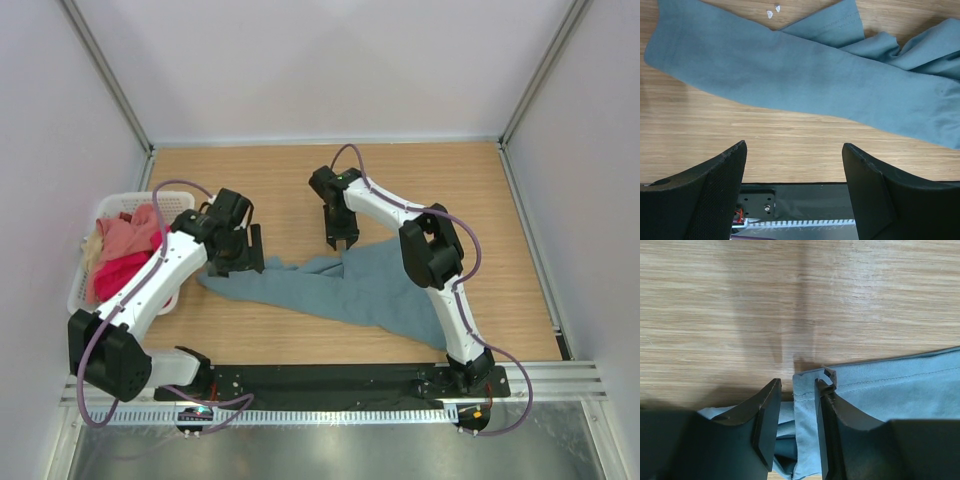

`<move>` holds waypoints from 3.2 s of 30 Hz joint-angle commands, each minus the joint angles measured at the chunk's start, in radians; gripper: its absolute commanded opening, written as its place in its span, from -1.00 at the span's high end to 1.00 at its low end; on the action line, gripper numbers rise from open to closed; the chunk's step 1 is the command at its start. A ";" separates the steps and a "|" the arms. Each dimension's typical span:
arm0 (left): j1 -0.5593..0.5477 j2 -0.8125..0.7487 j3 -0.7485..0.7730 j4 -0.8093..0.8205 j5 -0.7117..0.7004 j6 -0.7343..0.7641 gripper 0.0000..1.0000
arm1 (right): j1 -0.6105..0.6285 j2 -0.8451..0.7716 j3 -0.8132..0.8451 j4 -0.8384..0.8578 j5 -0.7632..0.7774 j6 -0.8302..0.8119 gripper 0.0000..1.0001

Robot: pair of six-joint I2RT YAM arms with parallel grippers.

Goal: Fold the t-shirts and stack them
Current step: Flatten the tshirt out

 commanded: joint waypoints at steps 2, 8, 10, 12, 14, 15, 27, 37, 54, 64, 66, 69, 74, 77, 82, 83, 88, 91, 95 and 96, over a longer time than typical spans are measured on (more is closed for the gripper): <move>0.013 -0.030 0.007 0.022 0.021 0.019 -0.55 | 0.006 -0.016 -0.017 0.005 0.017 -0.002 0.23; 0.022 -0.027 0.007 0.022 0.032 0.022 -0.56 | 0.001 -0.010 -0.005 0.017 0.026 -0.023 0.59; 0.027 -0.030 0.009 0.019 0.032 0.022 -0.56 | -0.003 -0.004 0.002 0.009 0.032 -0.026 0.76; 0.031 -0.034 0.012 0.014 0.030 0.017 -0.57 | -0.012 -0.001 0.012 0.002 0.040 -0.034 0.91; 0.037 -0.039 0.015 0.008 0.027 0.016 -0.58 | -0.022 -0.019 0.014 -0.006 0.061 -0.045 0.98; 0.041 -0.039 0.021 0.005 0.020 0.016 -0.61 | -0.025 -0.029 0.014 -0.017 0.082 -0.049 0.98; 0.087 0.080 0.086 0.028 0.076 0.020 -0.53 | -0.046 -0.660 -0.426 -0.135 0.159 0.003 0.98; 0.087 0.196 0.102 0.125 0.214 -0.087 -0.58 | -0.063 -1.274 -0.829 -0.311 0.094 0.223 0.98; -0.041 0.411 0.207 0.091 0.038 -0.050 -0.65 | -0.063 -1.400 -1.101 -0.160 -0.223 0.188 0.97; -0.016 0.619 0.374 0.097 -0.094 0.031 -0.52 | -0.062 -1.360 -1.057 -0.175 -0.200 0.136 0.97; -0.010 0.656 0.389 0.100 -0.097 0.037 -0.50 | -0.063 -1.363 -1.055 -0.184 -0.192 0.136 0.98; -0.001 0.702 0.408 0.097 -0.079 0.032 -0.41 | -0.065 -1.368 -1.046 -0.195 -0.168 0.136 0.98; 0.001 0.704 0.351 0.132 -0.065 0.011 -0.09 | -0.063 -1.353 -1.012 -0.209 -0.079 0.132 0.97; 0.001 0.711 0.351 0.137 -0.059 0.011 0.27 | -0.065 -1.320 -0.983 -0.212 -0.034 0.118 0.97; 0.010 0.716 0.395 0.113 -0.083 0.022 0.99 | -0.075 -1.264 -0.934 -0.183 -0.007 0.107 0.97; 0.014 0.711 0.415 0.103 -0.092 0.025 1.00 | -0.100 -1.244 -0.924 -0.163 -0.005 0.093 0.97; 0.028 0.678 0.652 0.011 -0.112 0.020 1.00 | -0.284 -1.058 -0.737 -0.121 -0.074 -0.005 0.97; 0.047 0.665 0.859 -0.029 -0.050 -0.021 0.99 | -0.353 -0.900 -0.506 -0.114 -0.065 -0.034 0.98; 0.079 0.650 1.094 -0.018 0.042 -0.092 0.99 | -0.388 -0.654 -0.079 -0.211 -0.008 -0.072 0.97; 0.102 0.632 1.121 0.017 0.065 -0.128 0.99 | -0.405 -0.551 0.150 -0.247 0.003 -0.089 0.97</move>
